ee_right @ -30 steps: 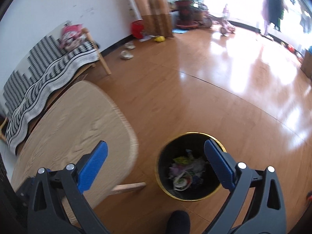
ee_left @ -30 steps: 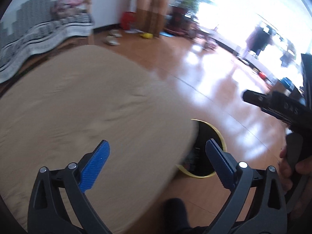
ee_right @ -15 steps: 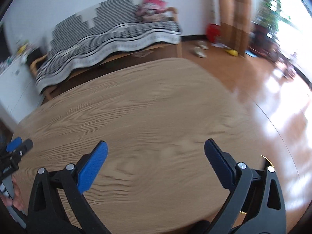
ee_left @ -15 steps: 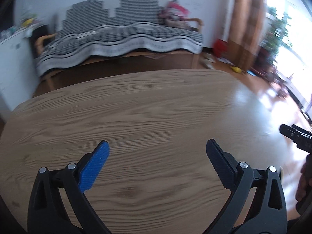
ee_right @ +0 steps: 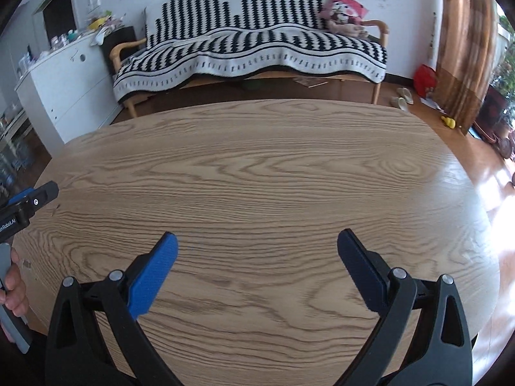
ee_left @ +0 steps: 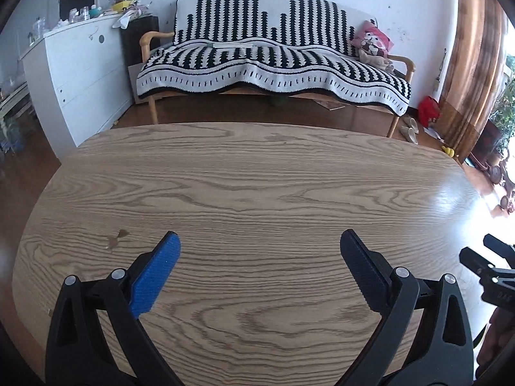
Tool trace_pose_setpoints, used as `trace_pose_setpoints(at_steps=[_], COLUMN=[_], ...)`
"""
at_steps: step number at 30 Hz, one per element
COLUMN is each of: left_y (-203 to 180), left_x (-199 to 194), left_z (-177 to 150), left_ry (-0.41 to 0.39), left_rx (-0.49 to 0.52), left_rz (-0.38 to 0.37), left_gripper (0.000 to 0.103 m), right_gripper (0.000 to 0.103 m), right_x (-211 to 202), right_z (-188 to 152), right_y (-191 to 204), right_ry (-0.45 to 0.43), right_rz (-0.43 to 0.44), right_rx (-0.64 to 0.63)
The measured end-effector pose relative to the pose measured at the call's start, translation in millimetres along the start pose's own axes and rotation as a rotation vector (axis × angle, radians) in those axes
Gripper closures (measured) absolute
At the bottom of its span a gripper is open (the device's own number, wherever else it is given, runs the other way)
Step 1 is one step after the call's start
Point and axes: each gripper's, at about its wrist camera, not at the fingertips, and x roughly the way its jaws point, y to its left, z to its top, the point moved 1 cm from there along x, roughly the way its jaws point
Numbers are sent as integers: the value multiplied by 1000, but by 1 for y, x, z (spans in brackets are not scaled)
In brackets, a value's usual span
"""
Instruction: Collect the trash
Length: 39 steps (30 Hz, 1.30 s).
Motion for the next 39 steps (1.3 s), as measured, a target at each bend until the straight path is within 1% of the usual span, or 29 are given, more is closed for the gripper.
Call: trace_pose_setpoints(at_steps=[4,9,22,39], left_y=[4,4,1,1], left_x=[3,6,5,5], left_z=[0,1,-3,-3], left_ry=[6,8,10,11], left_rx=[1,5,15,14], left_rz=[-1,-12,-10,-10], left_gripper=[7,7,7,7], right_gripper=[7,7,7,7], right_x=[10,15,11,8], right_z=[4,7,2,0], right_y=[12,13,3,0], right_ry=[4,8,7,6], right_rz=[1,3,-3,-4], right_rx=[-14,-14,-10,-9])
